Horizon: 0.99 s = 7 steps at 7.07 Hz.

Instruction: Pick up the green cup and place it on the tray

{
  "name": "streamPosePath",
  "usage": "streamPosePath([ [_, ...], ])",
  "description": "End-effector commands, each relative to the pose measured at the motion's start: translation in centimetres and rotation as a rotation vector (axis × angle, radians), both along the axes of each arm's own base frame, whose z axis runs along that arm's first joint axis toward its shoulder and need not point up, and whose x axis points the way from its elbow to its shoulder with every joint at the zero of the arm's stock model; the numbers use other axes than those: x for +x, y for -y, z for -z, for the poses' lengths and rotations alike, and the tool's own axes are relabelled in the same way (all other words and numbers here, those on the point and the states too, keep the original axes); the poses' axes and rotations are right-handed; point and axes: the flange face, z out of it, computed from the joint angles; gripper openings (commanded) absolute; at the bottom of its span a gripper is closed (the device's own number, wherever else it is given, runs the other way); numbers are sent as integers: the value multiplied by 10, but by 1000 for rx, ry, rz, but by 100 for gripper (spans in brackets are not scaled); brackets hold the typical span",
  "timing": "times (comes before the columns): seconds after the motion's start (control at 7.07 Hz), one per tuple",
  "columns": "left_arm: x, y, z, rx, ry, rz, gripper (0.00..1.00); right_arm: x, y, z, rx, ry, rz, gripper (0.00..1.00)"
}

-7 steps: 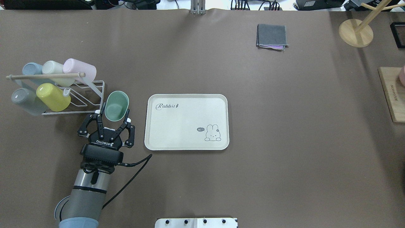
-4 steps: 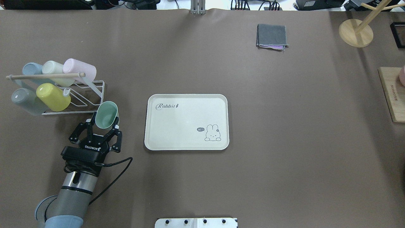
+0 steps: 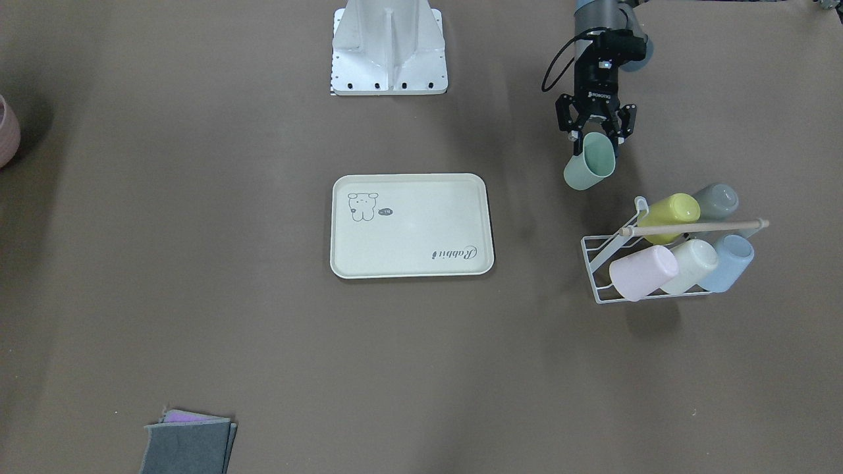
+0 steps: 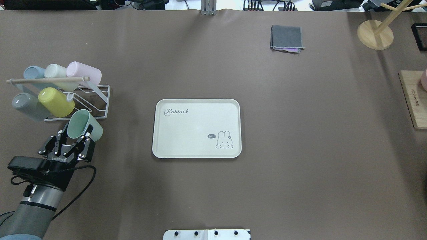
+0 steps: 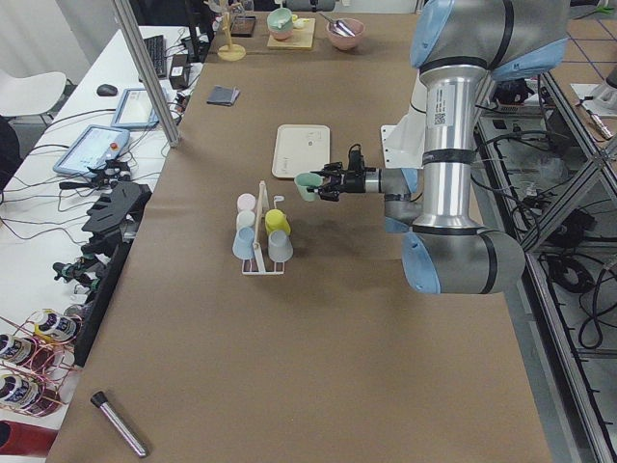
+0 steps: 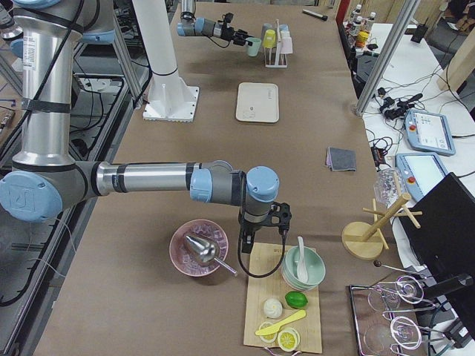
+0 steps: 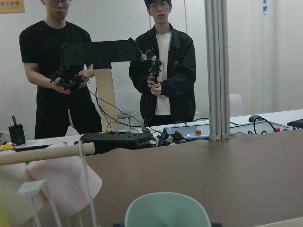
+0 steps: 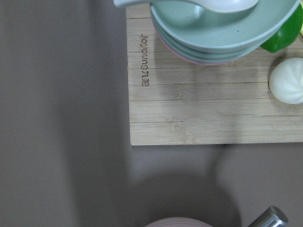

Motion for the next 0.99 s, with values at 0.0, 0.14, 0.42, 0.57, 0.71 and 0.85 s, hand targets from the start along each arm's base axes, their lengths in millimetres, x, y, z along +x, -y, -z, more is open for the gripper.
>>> streamPosePath([
  [0.0, -19, -9, 20, -21, -35, -19, 38, 0, 1, 1, 2, 0, 0, 100],
  [0.14, -16, -9, 40, -43, -23, -36, 37, 0, 1, 0, 0, -2, 0, 100],
  [0.42, 6, -9, 57, -77, -12, -52, 37, 0, 1, 1, 2, -2, 0, 100],
  [0.57, 19, -7, 69, -78, 2, -50, 37, 0, 1, 1, 3, -1, 1, 100],
  [0.71, 33, 2, 85, -84, 16, -38, 37, 0, 1, 0, 1, -1, 1, 100],
  [0.85, 50, 14, 102, -90, 2, -34, 37, 0, 1, 0, 1, -1, 1, 100],
])
